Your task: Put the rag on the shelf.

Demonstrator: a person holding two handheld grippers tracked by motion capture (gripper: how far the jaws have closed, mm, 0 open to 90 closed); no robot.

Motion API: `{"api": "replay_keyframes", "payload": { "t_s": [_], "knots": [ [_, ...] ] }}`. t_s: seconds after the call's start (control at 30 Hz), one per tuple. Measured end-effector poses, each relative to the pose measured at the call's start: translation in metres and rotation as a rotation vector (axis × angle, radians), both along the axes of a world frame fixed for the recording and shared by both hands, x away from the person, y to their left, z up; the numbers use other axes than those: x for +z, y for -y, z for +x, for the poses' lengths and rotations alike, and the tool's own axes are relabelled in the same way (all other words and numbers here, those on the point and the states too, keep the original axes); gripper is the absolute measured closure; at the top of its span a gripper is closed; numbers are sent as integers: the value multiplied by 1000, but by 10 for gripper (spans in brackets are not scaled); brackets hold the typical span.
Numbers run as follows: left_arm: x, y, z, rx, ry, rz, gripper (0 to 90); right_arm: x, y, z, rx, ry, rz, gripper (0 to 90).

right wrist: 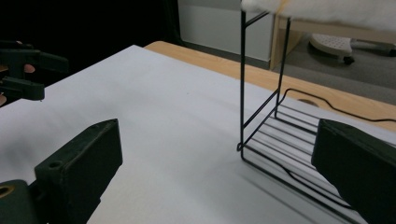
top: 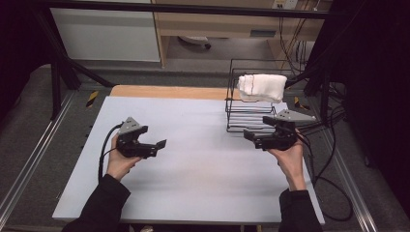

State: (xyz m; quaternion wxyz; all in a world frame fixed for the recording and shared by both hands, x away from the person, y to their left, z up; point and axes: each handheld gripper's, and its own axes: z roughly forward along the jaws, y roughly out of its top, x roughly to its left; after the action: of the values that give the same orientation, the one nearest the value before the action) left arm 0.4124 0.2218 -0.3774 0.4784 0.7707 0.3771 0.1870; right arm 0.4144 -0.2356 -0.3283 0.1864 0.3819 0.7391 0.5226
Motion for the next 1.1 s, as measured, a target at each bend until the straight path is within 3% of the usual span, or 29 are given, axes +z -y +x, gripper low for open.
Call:
{"api": "replay_keyframes", "payload": {
  "t_s": [0.23, 0.37, 0.67, 0.77, 1.0, 1.1],
  "knots": [
    [-18, -34, -19, 35, -30, 17, 74, -20, -2, -8, 29, -31, -6, 13],
    [-25, -44, -30, 39, -35, 27, 75, -35, 0, -14, 41, -47, -27, 9],
    [-38, -56, -44, 35, -61, 67, 74, -75, 11, -32, 60, -103, -37, 6],
    [-42, -61, -48, 38, -70, 60, 74, -84, 16, -37, 69, -123, -34, 5],
    [-51, -68, -55, 34, -84, 55, 74, -100, 25, -50, 98, -165, -15, 6],
    [-54, -71, -56, 35, -92, 65, 73, -107, 28, -56, 104, -180, -46, 6]
  ]
}}
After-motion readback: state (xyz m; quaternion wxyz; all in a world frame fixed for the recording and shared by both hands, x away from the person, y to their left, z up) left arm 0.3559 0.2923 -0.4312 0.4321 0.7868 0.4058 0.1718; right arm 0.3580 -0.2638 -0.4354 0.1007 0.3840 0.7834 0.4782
